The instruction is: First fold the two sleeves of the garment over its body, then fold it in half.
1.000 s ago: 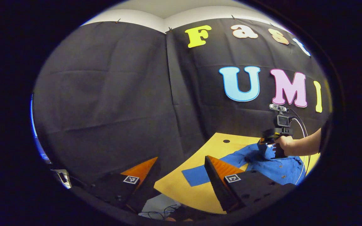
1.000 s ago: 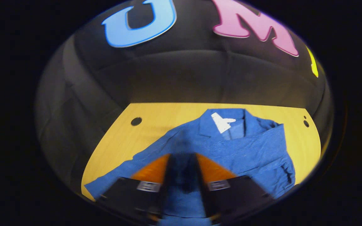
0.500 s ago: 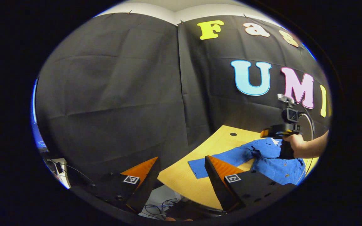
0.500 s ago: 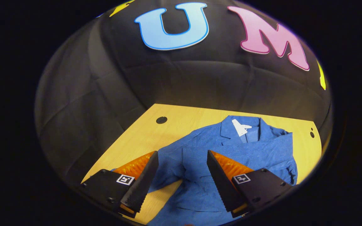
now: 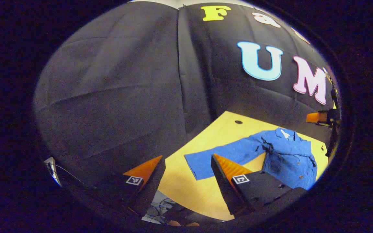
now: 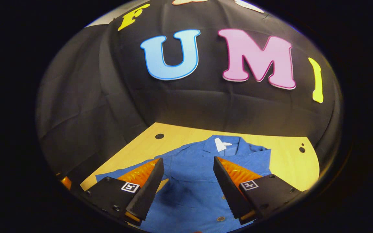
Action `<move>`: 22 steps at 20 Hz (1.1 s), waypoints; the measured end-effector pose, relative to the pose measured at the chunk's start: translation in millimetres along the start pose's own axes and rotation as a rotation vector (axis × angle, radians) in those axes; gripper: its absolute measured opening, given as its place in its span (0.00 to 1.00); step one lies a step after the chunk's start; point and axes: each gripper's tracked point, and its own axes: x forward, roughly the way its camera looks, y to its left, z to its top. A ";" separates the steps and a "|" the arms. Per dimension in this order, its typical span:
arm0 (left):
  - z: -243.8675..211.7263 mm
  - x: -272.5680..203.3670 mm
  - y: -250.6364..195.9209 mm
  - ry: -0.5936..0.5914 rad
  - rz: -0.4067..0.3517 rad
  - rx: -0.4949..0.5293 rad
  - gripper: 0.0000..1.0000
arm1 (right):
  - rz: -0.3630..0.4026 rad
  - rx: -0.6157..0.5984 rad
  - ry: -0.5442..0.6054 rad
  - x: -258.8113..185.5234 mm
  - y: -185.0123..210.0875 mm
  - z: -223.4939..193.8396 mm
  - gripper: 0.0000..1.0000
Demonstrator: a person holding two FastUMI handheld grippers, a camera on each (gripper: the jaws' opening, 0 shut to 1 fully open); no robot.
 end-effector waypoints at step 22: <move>-86.4 132.6 -42.5 0.382 0.073 -0.052 0.70 | -0.222 0.105 -0.055 -131.4 -139.0 -16.6 0.96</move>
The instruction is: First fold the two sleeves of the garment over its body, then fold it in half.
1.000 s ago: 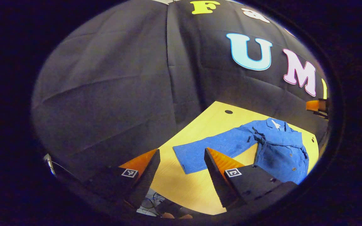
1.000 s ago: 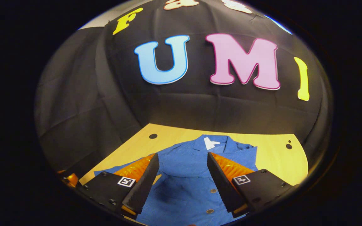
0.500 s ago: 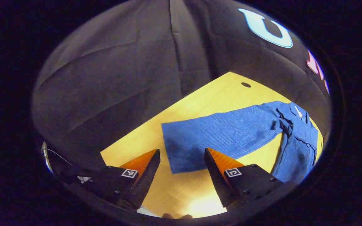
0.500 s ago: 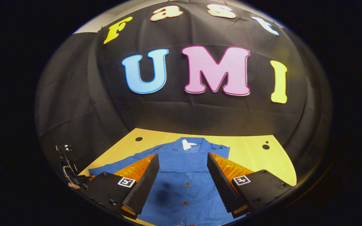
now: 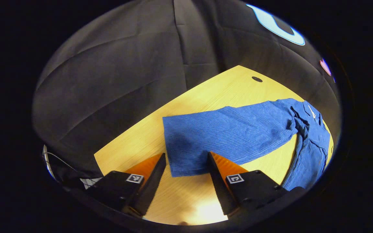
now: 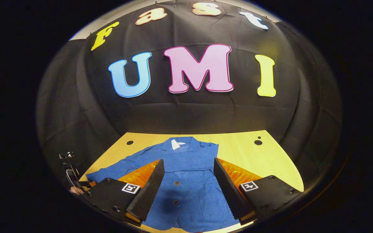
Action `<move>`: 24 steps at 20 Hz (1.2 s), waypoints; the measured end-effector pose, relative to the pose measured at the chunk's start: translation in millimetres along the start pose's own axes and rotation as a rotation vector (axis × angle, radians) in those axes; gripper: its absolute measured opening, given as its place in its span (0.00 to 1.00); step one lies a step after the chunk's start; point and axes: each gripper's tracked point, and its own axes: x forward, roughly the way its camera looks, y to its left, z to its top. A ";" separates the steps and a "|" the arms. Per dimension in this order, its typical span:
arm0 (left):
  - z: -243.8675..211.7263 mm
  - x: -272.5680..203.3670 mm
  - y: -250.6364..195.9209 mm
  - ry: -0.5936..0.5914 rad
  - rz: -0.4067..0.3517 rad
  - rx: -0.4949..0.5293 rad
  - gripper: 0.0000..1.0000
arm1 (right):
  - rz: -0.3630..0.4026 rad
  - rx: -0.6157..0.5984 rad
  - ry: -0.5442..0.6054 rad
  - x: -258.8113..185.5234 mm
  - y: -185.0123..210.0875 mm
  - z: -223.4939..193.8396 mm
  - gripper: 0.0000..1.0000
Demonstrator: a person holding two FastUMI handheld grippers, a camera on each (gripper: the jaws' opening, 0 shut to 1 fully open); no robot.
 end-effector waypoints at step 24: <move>159.4 -108.7 -242.8 -0.220 -0.494 0.041 0.00 | -0.057 0.052 0.039 2.0 -99.1 -34.8 0.96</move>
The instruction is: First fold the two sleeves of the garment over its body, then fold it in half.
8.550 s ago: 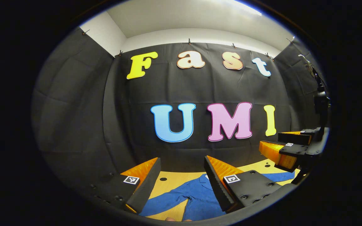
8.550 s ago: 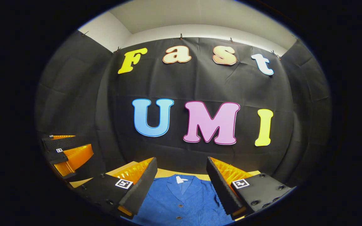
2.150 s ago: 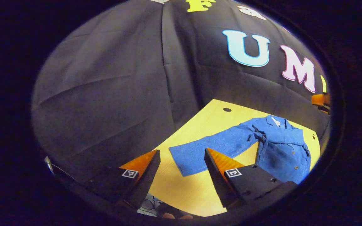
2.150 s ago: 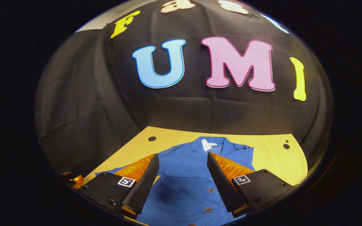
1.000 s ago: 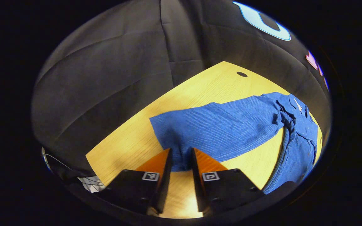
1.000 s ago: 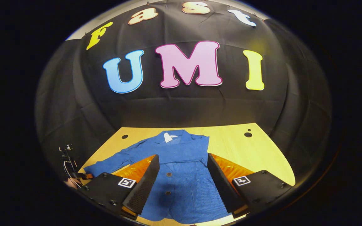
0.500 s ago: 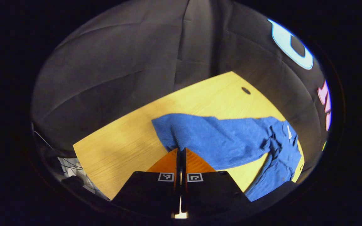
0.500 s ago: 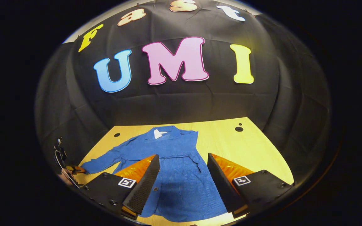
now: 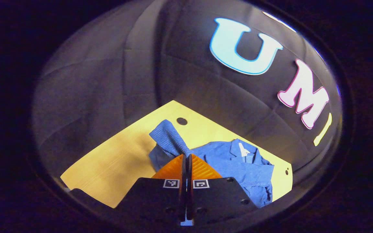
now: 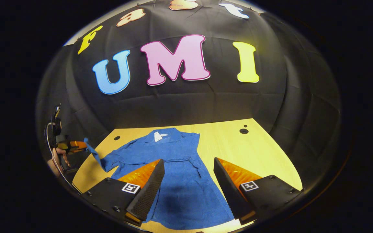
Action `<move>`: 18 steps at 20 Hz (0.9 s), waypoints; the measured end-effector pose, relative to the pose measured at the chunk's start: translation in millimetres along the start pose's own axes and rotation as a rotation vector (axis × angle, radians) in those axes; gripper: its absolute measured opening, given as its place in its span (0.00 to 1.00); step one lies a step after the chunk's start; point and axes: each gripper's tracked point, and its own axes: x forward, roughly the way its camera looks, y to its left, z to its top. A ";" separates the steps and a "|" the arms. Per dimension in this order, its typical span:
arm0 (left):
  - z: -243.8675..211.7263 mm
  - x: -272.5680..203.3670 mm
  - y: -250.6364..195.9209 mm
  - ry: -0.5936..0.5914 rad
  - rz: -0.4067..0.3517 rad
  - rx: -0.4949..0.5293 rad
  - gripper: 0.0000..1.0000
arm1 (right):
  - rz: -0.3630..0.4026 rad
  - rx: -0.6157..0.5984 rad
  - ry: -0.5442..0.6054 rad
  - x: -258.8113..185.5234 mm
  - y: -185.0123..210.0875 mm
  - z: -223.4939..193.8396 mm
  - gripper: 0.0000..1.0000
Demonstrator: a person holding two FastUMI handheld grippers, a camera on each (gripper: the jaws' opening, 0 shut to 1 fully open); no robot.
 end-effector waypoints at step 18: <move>-134.0 120.4 -340.5 0.161 -0.249 0.285 0.85 | -0.109 0.094 0.101 0.7 -110.7 -40.1 0.96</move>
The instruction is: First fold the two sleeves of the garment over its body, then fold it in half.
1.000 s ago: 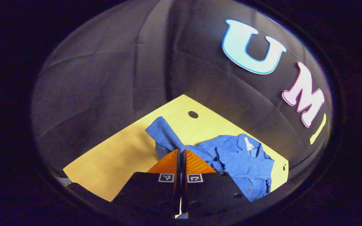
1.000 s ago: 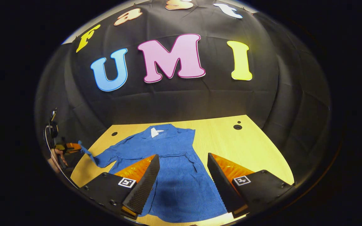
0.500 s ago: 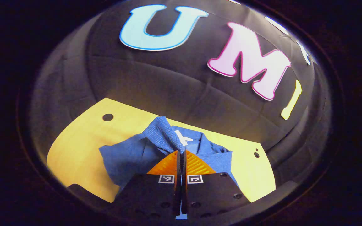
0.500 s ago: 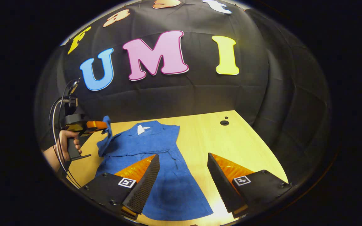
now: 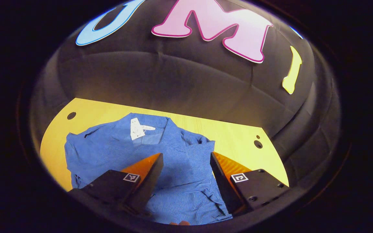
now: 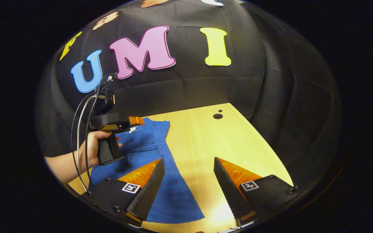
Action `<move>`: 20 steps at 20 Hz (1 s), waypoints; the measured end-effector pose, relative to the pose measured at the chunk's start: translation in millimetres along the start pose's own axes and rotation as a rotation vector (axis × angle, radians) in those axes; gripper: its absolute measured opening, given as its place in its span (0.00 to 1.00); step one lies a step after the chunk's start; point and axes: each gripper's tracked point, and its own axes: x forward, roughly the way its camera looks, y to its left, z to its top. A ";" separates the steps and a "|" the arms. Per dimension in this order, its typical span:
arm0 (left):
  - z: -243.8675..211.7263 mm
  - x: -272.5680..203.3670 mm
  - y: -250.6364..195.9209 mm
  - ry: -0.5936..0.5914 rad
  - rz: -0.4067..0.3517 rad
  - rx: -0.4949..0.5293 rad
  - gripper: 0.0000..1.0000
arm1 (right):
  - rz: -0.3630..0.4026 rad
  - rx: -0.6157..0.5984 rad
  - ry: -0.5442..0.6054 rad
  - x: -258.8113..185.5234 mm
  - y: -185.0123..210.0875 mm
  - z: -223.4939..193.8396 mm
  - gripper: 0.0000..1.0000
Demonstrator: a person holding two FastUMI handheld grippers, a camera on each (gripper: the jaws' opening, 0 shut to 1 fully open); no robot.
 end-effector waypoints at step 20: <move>-286.8 -309.4 244.8 0.272 0.300 0.018 0.85 | -0.039 -0.066 0.376 -0.6 -17.4 -170.7 0.97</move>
